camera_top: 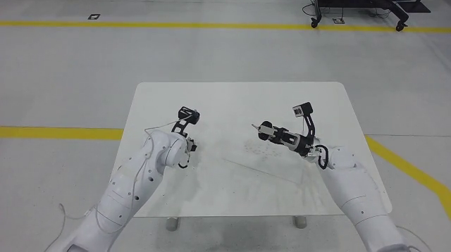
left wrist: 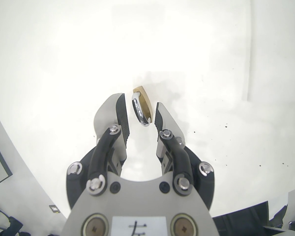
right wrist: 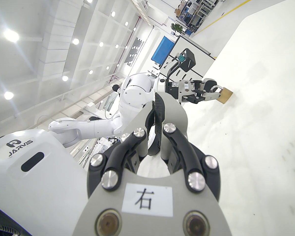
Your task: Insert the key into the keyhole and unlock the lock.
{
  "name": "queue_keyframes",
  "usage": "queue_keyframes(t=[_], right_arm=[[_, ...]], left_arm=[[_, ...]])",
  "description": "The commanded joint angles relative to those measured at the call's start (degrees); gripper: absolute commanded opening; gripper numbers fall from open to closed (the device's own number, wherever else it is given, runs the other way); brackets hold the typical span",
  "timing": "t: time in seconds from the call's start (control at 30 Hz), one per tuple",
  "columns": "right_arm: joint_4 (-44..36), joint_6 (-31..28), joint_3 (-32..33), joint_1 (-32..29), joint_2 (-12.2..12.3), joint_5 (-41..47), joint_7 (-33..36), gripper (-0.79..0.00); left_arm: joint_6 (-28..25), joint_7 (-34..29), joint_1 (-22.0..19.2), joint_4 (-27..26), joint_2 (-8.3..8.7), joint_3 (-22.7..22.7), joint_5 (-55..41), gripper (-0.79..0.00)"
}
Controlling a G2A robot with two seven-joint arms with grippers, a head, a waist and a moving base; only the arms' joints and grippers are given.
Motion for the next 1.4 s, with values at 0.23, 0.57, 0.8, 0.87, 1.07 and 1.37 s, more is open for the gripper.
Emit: queue_keyframes(t=[0.23,0.57,0.8,0.87,1.07,1.37], right_arm=[[0.00,0.00,0.00,0.00,0.00,0.00,0.00,-0.785],[0.00,0.00,0.00,0.00,0.00,0.00,0.00,-0.785],[0.00,0.00,0.00,0.00,0.00,0.00,0.00,-0.785],[0.00,0.00,0.00,0.00,0.00,0.00,0.00,-0.785],[-0.31,0.24,-0.20,-0.10,-0.04,0.13,-0.11,-0.785],[0.14,0.99,-8.55,3.15,-2.60,5.65,-4.09,-0.785]], left_arm=[[-1.44,-0.48,0.34,0.20,-0.38,0.20,0.36,-0.785],[-1.81,5.97,1.64,-1.05,-0.69,-2.94,-4.64,-0.785],[-7.36,18.82,4.34,-1.17,-0.47,-12.16,-22.58,-0.785],[-10.81,20.77,4.54,-2.15,-0.24,-12.45,-21.03,-0.785],[-10.81,20.77,4.54,-2.15,-0.24,-12.45,-21.03,-0.785],[-23.19,11.19,-0.53,15.17,-1.85,-16.22,-62.44,-0.785]])
